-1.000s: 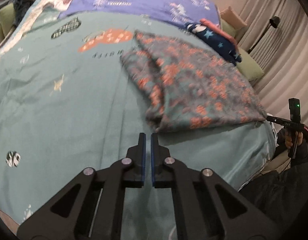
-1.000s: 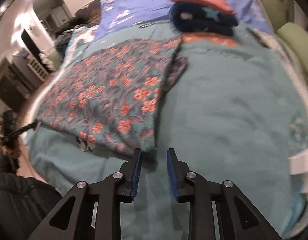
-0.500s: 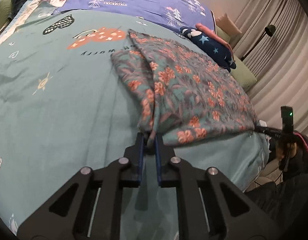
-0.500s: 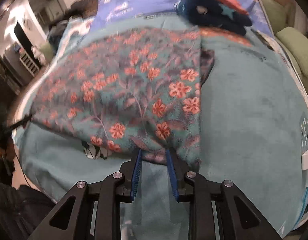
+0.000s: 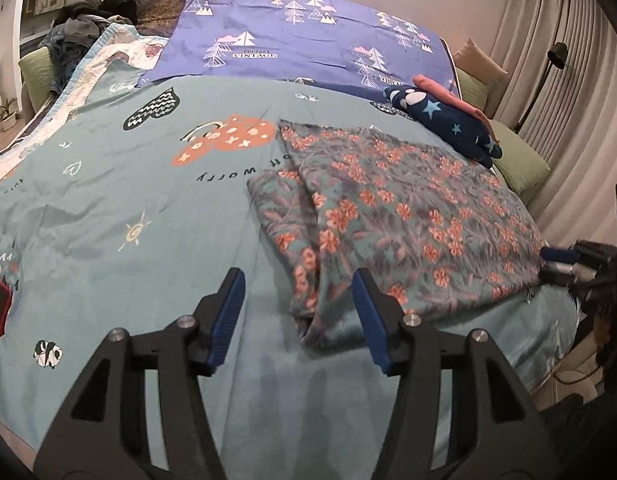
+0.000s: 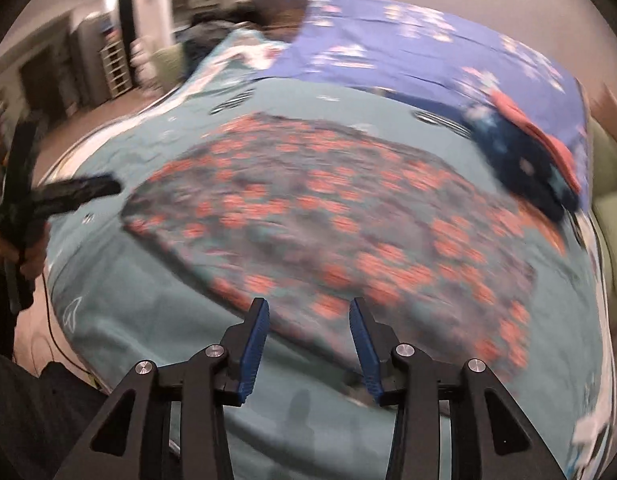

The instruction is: Fold small clothes

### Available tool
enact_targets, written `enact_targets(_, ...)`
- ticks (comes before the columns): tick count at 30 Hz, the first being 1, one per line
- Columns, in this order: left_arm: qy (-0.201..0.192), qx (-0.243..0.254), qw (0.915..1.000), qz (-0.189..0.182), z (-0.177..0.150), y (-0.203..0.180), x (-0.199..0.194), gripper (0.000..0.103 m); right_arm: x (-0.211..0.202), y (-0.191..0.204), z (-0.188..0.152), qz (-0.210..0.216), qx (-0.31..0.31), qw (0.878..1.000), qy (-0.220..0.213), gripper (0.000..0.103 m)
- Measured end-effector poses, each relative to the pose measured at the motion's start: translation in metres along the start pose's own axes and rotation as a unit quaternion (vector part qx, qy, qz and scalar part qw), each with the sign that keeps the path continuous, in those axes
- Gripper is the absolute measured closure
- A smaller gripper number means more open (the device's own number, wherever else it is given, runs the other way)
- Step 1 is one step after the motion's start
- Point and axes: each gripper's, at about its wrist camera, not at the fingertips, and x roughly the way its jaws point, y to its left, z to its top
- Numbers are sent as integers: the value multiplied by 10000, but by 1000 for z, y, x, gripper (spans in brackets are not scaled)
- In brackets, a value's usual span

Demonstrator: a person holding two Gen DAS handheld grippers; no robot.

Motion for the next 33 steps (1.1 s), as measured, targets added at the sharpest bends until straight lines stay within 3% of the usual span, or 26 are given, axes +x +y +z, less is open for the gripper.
enact_targets(7, 10, -35, 9999, 112, 1, 6, 4, 42, 24, 75, 11, -125, -912, 9954, -275, 56)
enact_targets(12, 20, -161, 9998, 113, 0, 19, 5, 41, 39, 108, 21, -204, -1248, 9913, -374, 52)
enact_targets(21, 51, -1051, 9944, -55, 0, 74, 12, 36, 63, 153, 38, -347, -1597, 9848, -588, 50)
enact_targets(28, -114, -1354, 9905, -208, 8, 102, 12, 36, 103, 189, 45, -1292, -2086, 9674, -633, 50)
enact_targets(33, 72, -1450, 9863, -787, 25, 110, 33, 36, 118, 199, 56, -1630, -2024, 9622, -817, 50)
